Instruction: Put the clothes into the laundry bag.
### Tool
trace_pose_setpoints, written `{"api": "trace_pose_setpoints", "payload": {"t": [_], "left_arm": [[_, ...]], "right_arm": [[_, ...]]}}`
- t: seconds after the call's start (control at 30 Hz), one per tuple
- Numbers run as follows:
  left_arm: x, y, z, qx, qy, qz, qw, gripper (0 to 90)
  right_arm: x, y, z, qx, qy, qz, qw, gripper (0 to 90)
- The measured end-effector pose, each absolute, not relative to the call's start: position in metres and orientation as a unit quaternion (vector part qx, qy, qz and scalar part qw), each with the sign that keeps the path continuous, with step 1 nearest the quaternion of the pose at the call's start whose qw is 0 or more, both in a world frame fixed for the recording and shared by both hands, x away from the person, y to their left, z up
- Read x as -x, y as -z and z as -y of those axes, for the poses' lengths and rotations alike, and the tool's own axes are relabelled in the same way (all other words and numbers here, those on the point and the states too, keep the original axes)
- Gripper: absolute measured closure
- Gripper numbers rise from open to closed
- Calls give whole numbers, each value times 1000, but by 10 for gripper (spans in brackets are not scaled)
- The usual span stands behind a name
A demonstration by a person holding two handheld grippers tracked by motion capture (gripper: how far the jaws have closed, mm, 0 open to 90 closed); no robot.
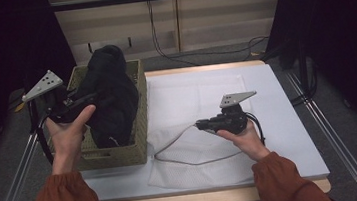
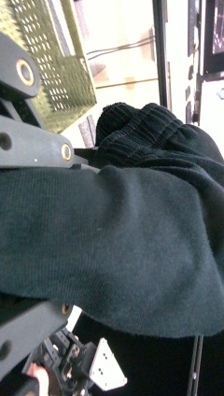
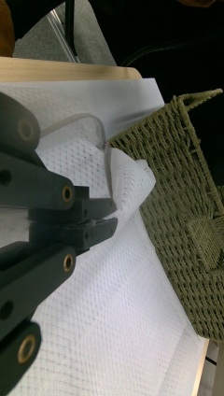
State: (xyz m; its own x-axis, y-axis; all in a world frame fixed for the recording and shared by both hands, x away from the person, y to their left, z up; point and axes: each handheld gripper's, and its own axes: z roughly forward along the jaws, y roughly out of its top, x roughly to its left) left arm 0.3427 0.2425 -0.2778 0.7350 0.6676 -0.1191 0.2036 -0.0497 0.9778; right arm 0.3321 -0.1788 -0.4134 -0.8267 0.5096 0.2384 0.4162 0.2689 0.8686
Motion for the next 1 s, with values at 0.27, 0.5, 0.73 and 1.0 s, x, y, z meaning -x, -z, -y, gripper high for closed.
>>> {"api": "trace_pose_setpoints", "payload": {"t": [0.27,0.5,0.73,1.0], "left_arm": [[-335,279,-230,-706,-180,-296,617,649],[-324,288,-223,-711,-170,-283,620,649],[-308,283,-212,-702,-157,-255,646,650],[-302,290,-199,-719,-149,-242,634,649]], "right_arm": [[-333,413,181,-292,-532,-794,44,895],[-332,415,181,-293,-528,-795,44,895],[-333,416,180,-294,-529,-795,39,896],[-334,415,182,-294,-530,-794,39,896]]}}
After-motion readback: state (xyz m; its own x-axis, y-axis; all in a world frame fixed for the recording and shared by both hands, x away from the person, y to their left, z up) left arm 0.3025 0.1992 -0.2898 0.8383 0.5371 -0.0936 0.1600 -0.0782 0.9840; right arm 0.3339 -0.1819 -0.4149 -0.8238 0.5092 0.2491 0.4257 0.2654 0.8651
